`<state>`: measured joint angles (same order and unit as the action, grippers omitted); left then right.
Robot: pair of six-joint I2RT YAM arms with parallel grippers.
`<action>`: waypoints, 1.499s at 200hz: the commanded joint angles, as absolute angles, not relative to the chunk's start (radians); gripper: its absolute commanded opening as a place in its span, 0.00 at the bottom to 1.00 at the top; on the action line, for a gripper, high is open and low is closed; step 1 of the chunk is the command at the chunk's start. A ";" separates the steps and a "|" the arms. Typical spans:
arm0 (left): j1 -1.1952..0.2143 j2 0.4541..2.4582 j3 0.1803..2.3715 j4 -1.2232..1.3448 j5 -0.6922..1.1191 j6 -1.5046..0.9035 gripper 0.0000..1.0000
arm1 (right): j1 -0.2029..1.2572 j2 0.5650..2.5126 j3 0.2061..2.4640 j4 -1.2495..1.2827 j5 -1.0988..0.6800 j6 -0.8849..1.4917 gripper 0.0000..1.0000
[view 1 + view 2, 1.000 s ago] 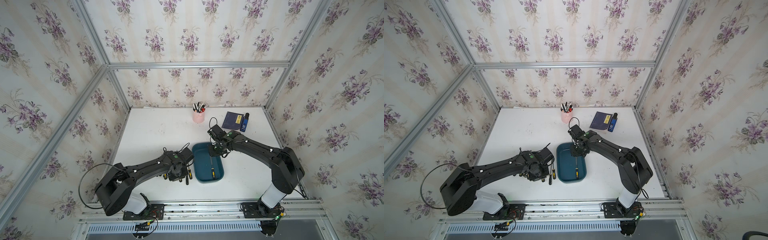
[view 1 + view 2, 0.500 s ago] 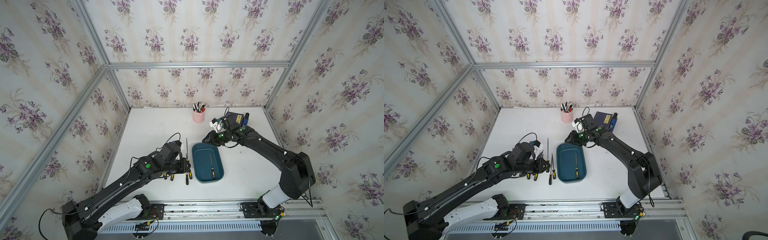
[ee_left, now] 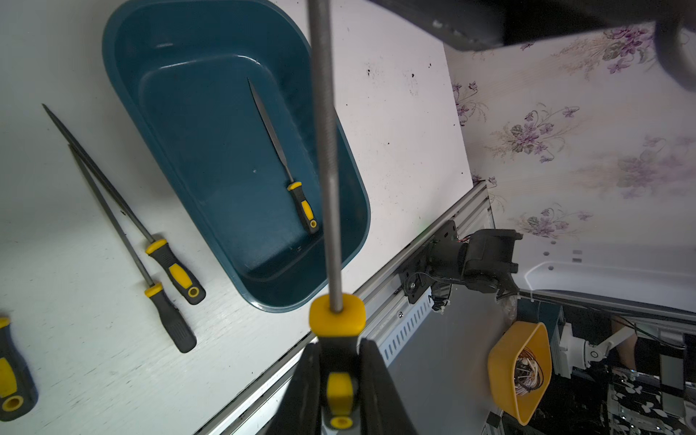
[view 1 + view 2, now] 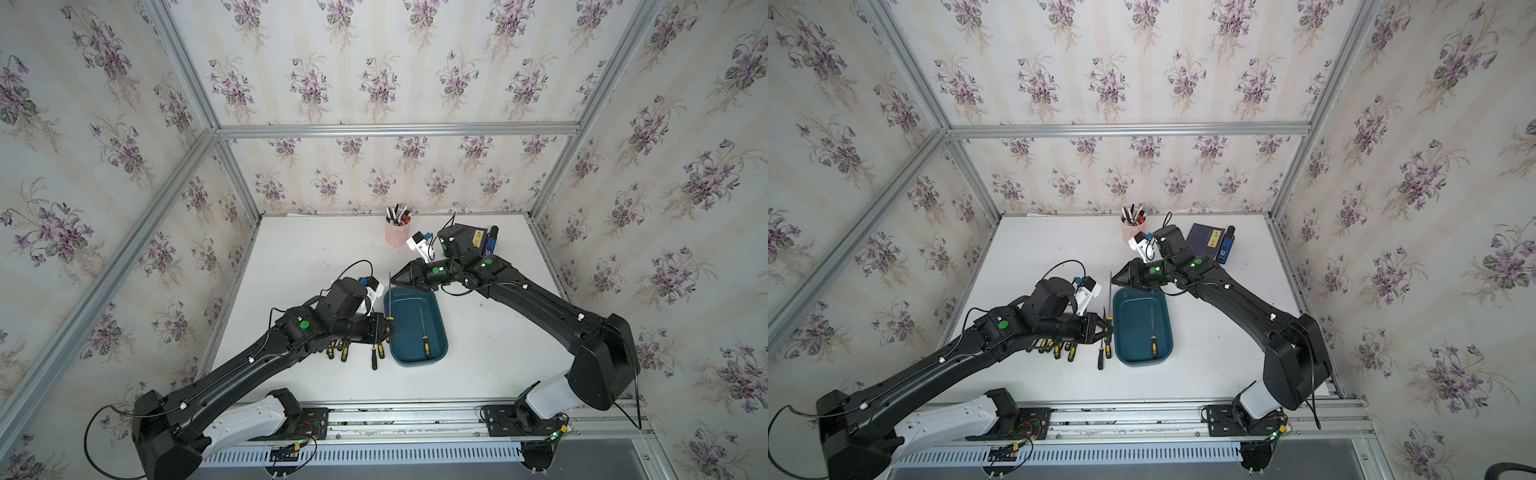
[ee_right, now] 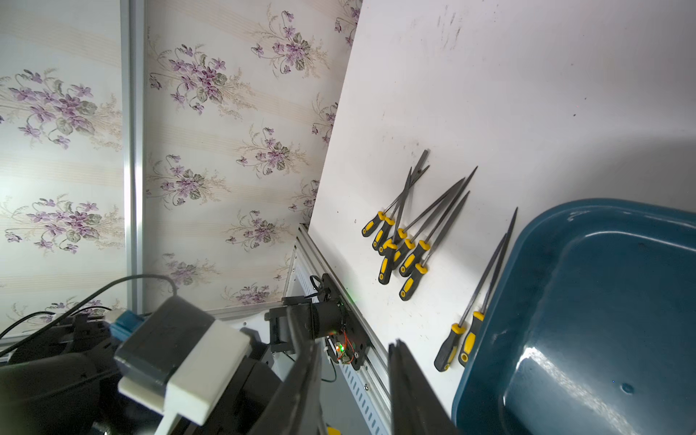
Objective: Put the file tool into the storage box
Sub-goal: Place the file tool in the storage box.
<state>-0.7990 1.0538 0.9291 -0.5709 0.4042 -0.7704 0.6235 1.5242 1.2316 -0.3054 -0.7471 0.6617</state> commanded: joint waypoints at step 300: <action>-0.707 0.948 0.838 -0.673 0.244 -0.860 1.00 | 0.638 1.755 1.245 -0.675 -0.254 0.358 0.00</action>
